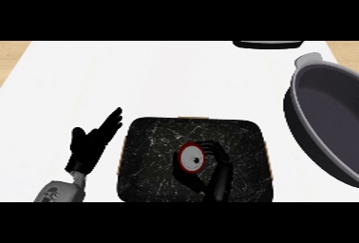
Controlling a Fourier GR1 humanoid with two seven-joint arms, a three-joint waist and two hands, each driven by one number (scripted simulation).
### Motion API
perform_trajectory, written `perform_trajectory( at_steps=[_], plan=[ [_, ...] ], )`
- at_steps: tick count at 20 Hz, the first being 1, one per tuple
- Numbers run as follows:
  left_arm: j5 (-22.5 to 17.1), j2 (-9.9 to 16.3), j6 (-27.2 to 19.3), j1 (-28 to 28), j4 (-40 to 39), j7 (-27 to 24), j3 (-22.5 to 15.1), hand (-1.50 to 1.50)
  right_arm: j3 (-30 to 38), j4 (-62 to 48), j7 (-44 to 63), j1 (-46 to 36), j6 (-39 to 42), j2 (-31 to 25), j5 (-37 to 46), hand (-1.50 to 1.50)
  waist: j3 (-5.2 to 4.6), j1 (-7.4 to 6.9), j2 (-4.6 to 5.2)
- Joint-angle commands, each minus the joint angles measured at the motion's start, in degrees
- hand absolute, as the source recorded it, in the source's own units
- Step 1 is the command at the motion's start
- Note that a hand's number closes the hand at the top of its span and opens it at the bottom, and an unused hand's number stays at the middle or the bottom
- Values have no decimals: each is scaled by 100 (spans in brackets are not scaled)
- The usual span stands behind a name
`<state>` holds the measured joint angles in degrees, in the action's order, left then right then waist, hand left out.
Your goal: Pick the can from the tray and place it in the pot
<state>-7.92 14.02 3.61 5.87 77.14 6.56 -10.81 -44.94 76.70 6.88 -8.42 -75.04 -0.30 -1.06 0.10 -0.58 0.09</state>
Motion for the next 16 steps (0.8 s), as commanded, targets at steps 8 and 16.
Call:
perform_trajectory(
  at_steps=[8,16],
  plan=[
    [-55,62,-178,-420,-17,-127,306,0,986,1517,-1084,1890,1007,-2974,-578,150,47,646,-151],
    [-102,93,-182,-481,89,-137,394,0,2572,2173,-2402,3257,2413,-4250,-1753,150,39,704,-148]
  ],
)
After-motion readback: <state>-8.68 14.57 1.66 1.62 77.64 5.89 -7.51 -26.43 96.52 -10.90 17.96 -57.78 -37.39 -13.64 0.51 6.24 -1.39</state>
